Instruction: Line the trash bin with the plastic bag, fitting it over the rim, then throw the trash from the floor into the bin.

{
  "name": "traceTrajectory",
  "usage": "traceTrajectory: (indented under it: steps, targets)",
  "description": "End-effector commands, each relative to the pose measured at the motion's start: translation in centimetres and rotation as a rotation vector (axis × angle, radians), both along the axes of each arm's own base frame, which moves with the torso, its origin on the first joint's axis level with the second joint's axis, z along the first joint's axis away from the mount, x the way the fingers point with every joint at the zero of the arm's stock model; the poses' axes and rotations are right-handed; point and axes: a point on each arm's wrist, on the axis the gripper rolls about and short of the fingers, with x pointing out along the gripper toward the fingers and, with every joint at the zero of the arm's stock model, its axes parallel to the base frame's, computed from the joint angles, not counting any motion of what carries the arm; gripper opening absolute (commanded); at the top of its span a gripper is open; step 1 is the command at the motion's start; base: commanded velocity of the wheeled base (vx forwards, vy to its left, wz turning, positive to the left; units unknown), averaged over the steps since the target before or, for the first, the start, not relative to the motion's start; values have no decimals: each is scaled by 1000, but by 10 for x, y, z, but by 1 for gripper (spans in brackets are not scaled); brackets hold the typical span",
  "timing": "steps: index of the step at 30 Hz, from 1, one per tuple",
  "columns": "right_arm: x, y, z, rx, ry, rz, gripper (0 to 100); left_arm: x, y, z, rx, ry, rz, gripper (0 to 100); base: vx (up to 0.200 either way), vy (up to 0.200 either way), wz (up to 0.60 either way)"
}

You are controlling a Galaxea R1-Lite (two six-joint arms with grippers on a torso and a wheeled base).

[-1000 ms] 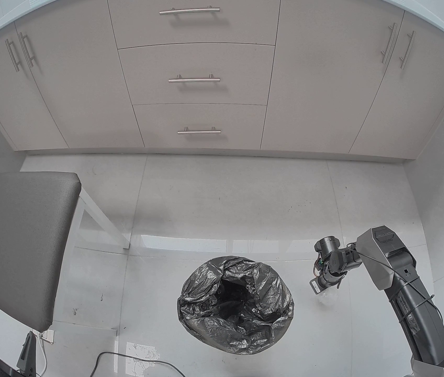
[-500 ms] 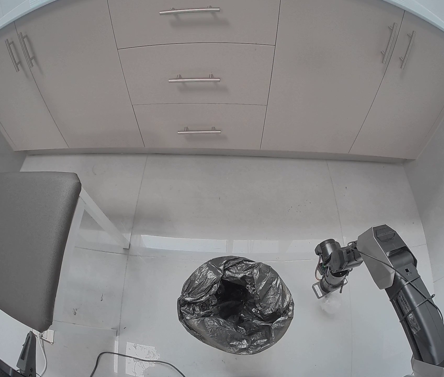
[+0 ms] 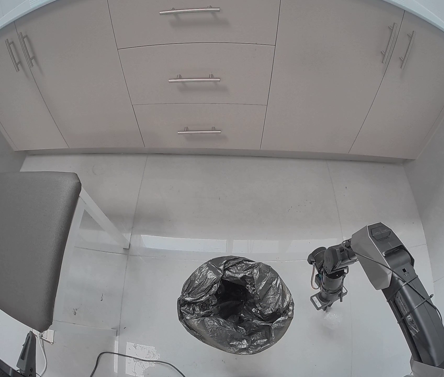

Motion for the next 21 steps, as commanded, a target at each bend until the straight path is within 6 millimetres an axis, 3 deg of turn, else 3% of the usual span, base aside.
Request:
traceTrajectory:
  steps: [1,11,15,21]
  targets:
    - [10,8,32,10,-60,10,0,0,0,-5,0,3,0,100,0,0,0]
    - [16,19,115,27,-100,29,0,0,0,-5,0,3,0,100,0,0,0]
    - [7,33,160,33,-79,63,0,0,0,-5,0,3,0,100,0,0,0]
    - [-9,52,202,54,-52,110,0,0,0,-5,0,3,0,100,0,0,0]
